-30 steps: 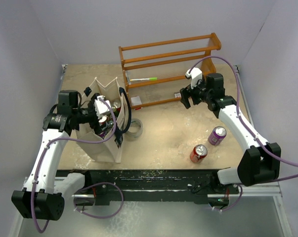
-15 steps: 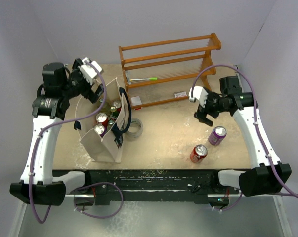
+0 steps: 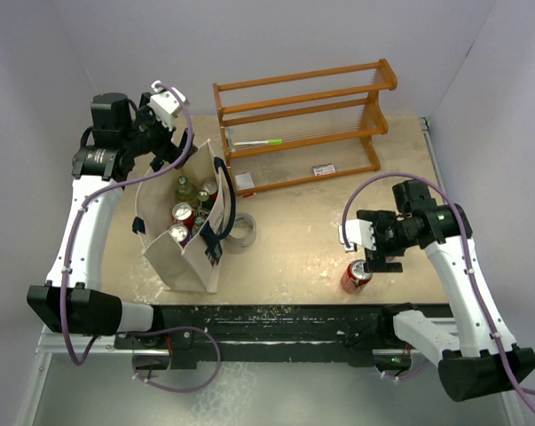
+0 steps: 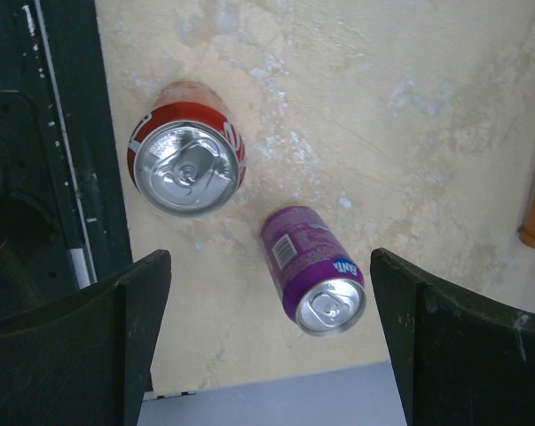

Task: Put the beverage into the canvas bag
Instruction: Move the drink to the center of the board.

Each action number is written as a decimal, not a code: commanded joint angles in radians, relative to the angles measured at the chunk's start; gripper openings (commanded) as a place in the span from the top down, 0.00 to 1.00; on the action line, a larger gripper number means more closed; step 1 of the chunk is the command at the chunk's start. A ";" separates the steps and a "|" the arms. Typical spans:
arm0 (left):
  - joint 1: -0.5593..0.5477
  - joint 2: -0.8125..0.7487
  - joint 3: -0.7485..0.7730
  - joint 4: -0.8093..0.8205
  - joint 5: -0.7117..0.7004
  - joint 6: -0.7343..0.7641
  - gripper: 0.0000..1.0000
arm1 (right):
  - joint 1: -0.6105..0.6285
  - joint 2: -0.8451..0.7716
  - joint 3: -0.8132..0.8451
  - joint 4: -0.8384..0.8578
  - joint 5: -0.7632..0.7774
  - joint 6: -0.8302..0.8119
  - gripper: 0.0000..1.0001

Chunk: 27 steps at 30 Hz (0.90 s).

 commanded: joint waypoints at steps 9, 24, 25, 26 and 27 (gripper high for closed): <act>-0.022 0.005 0.040 0.043 0.028 -0.041 0.01 | 0.071 0.053 -0.139 -0.002 -0.013 -0.040 0.08; -0.039 0.005 0.010 0.048 0.038 -0.051 0.01 | 0.127 0.090 -0.234 0.121 -0.059 0.065 0.15; -0.039 0.003 0.008 0.049 0.038 -0.052 0.01 | 0.139 0.097 -0.236 0.132 -0.061 0.078 0.17; -0.039 0.000 0.004 0.048 0.038 -0.053 0.01 | 0.150 0.102 -0.243 0.146 -0.061 0.091 0.18; -0.039 -0.002 0.002 0.049 0.039 -0.053 0.01 | 0.158 0.108 -0.248 0.154 -0.058 0.104 0.20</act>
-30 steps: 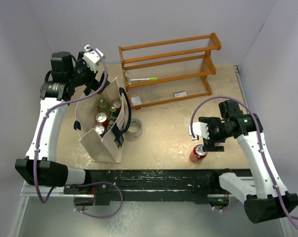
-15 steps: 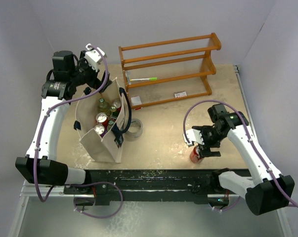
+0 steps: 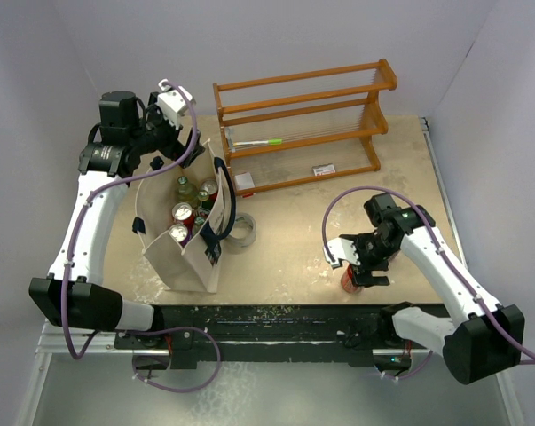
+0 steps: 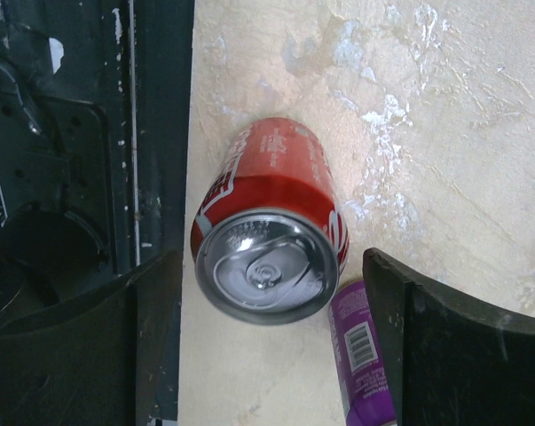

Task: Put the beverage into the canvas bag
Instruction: Move the drink to the center of the board.

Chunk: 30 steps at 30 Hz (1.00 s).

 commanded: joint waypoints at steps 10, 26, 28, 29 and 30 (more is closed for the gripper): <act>-0.007 -0.056 -0.034 0.071 0.029 -0.046 0.01 | 0.066 0.003 0.004 0.137 -0.078 0.168 0.62; -0.012 -0.087 -0.023 0.101 0.021 -0.128 0.01 | 0.274 0.397 0.392 0.516 -0.070 0.642 0.83; -0.014 -0.083 -0.016 0.105 0.024 -0.136 0.01 | 0.301 0.428 0.418 0.552 -0.052 0.664 0.83; -0.015 -0.083 -0.013 0.107 0.025 -0.139 0.01 | 0.315 0.447 0.433 0.560 -0.041 0.672 0.83; -0.016 -0.083 -0.013 0.110 0.025 -0.140 0.01 | 0.326 0.468 0.450 0.560 -0.030 0.679 0.83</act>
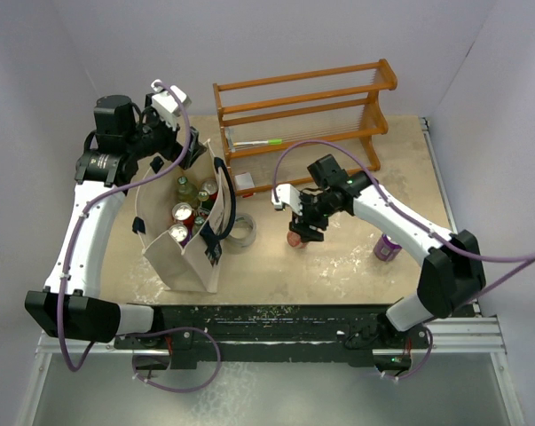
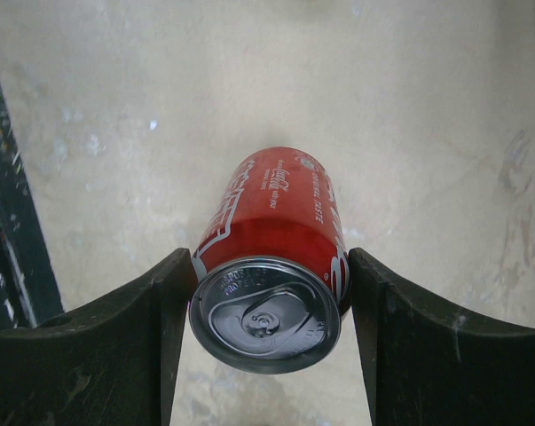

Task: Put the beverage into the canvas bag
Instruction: Move the drink to the center of the board.

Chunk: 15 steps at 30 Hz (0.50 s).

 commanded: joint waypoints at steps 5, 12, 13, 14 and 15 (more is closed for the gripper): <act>-0.010 -0.027 0.038 0.066 0.009 -0.064 0.01 | 0.078 0.087 0.140 0.089 0.069 0.117 0.82; -0.010 -0.038 0.037 0.088 0.004 -0.084 0.01 | 0.106 0.130 0.164 0.084 0.142 0.128 0.77; -0.010 -0.041 0.036 0.088 0.002 -0.085 0.01 | 0.109 0.135 0.166 0.082 0.151 0.130 0.76; -0.010 -0.042 0.035 0.089 0.002 -0.084 0.01 | 0.112 0.141 0.171 0.078 0.158 0.130 0.75; -0.010 -0.043 0.033 0.089 -0.001 -0.084 0.01 | 0.114 0.147 0.174 0.075 0.162 0.135 0.74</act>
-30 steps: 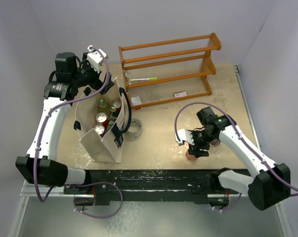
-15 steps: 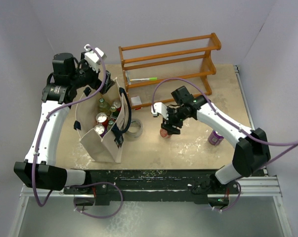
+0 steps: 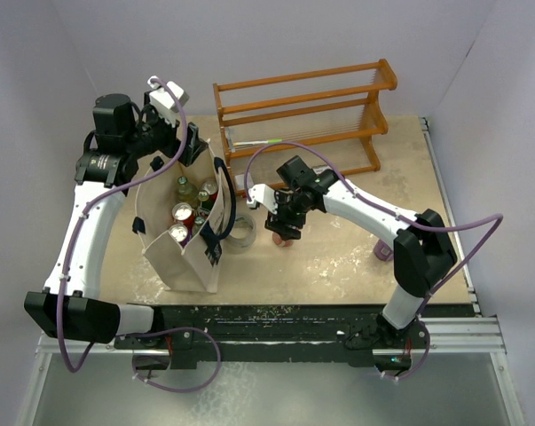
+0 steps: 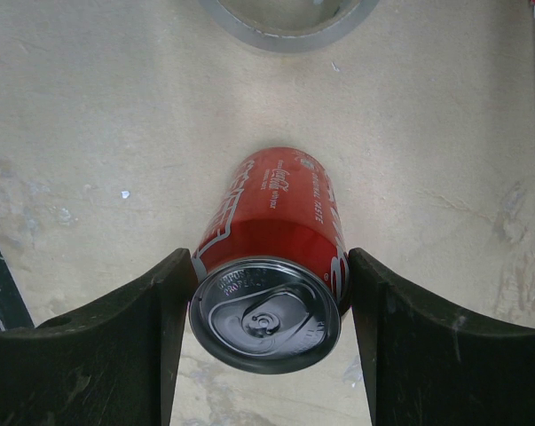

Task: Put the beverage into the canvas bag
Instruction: Move the drink to the center of the board.

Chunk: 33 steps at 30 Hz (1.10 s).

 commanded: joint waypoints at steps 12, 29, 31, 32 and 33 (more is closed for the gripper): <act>-0.005 -0.034 0.049 0.061 0.016 -0.057 0.01 | 0.018 0.006 0.077 0.026 0.003 0.051 0.37; -0.104 0.033 0.063 0.061 0.024 -0.003 0.01 | -0.062 -0.107 0.085 0.028 -0.080 0.164 0.04; -0.126 0.046 0.063 0.064 0.034 -0.001 0.01 | -0.126 -0.128 0.081 0.035 -0.101 0.198 0.04; -0.139 0.053 0.063 0.063 0.036 0.001 0.01 | -0.163 -0.138 0.081 0.039 -0.110 0.217 0.04; -0.155 0.062 0.063 0.062 0.038 0.004 0.01 | -0.199 -0.147 0.082 0.046 -0.115 0.236 0.04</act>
